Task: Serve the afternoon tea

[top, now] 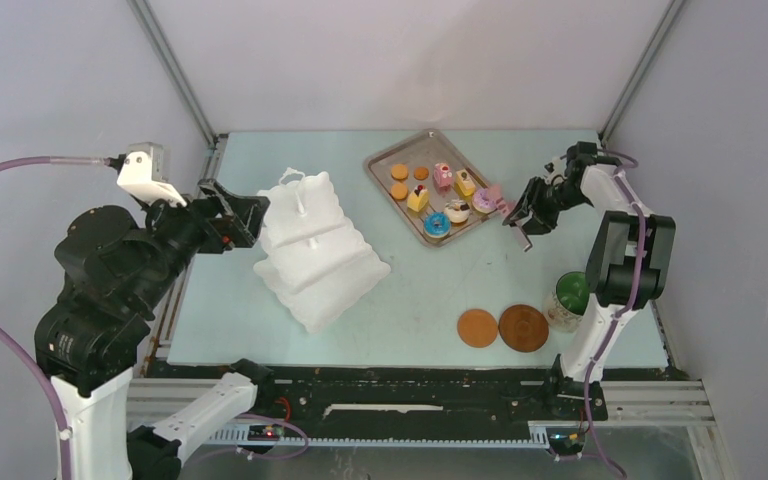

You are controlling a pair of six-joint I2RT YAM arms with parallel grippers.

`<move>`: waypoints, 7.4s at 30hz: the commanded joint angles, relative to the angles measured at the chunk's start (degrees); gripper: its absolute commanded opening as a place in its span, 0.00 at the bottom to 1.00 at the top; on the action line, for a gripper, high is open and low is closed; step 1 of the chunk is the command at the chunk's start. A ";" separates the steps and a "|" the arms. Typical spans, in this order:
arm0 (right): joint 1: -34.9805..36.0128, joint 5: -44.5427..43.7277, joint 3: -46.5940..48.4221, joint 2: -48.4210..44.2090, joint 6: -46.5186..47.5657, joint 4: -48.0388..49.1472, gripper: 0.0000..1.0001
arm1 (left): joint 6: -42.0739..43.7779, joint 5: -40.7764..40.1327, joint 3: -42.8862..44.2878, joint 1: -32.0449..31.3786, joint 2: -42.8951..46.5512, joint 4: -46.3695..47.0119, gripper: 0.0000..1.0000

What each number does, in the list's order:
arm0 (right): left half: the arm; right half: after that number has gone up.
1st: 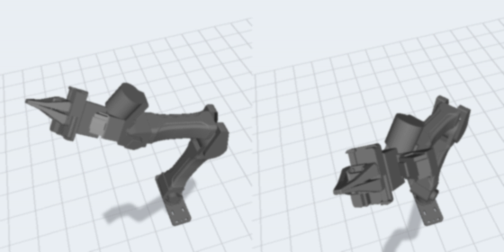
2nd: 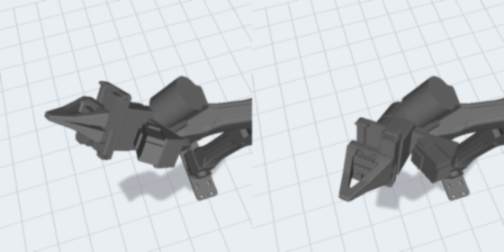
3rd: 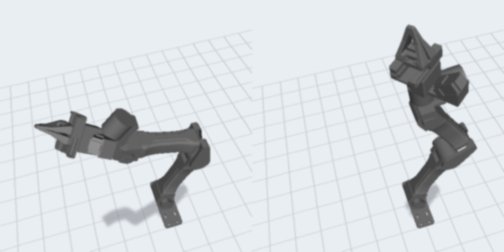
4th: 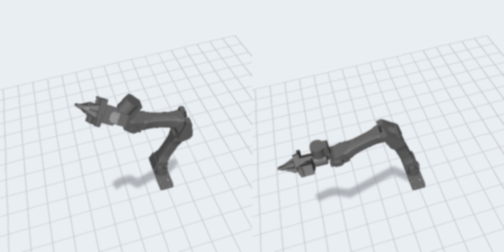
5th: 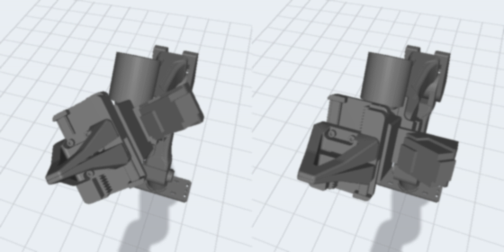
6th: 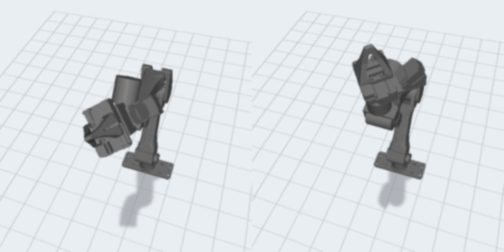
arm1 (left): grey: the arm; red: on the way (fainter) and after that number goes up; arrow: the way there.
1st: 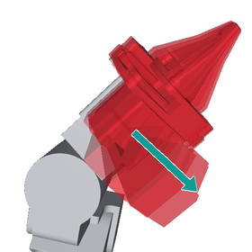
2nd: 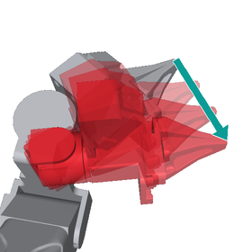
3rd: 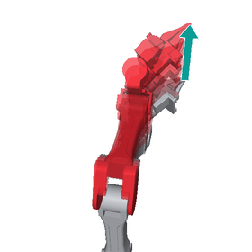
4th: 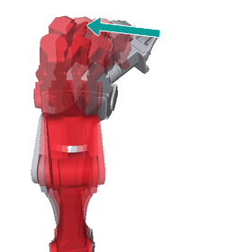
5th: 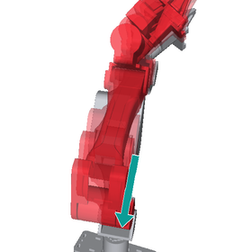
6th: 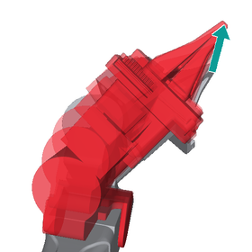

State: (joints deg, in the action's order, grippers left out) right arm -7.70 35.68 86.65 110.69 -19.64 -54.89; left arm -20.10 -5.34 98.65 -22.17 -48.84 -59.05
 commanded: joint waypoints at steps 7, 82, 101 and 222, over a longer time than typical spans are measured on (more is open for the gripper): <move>3.61 -1.19 5.10 3.77 0.26 -0.72 0.44 | 1.35 0.33 0.56 -0.33 -0.08 1.45 0.94; 20.09 -2.17 -2.73 -18.60 -2.20 0.19 0.00 | -2.58 1.99 -0.95 -1.78 1.65 2.20 0.95; 46.52 -8.33 8.86 -10.35 -17.91 9.55 0.00 | -0.38 3.65 1.15 -1.76 3.92 -1.73 0.95; 5.34 15.54 -10.99 -5.66 1.67 8.76 0.38 | -3.65 -2.53 0.39 -4.63 -0.85 0.68 0.97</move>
State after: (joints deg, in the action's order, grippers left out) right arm -1.06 45.91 75.46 103.24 -19.53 -49.39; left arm -23.16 -7.40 98.59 -26.50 -47.99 -60.36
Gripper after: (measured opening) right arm 0.383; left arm 0.974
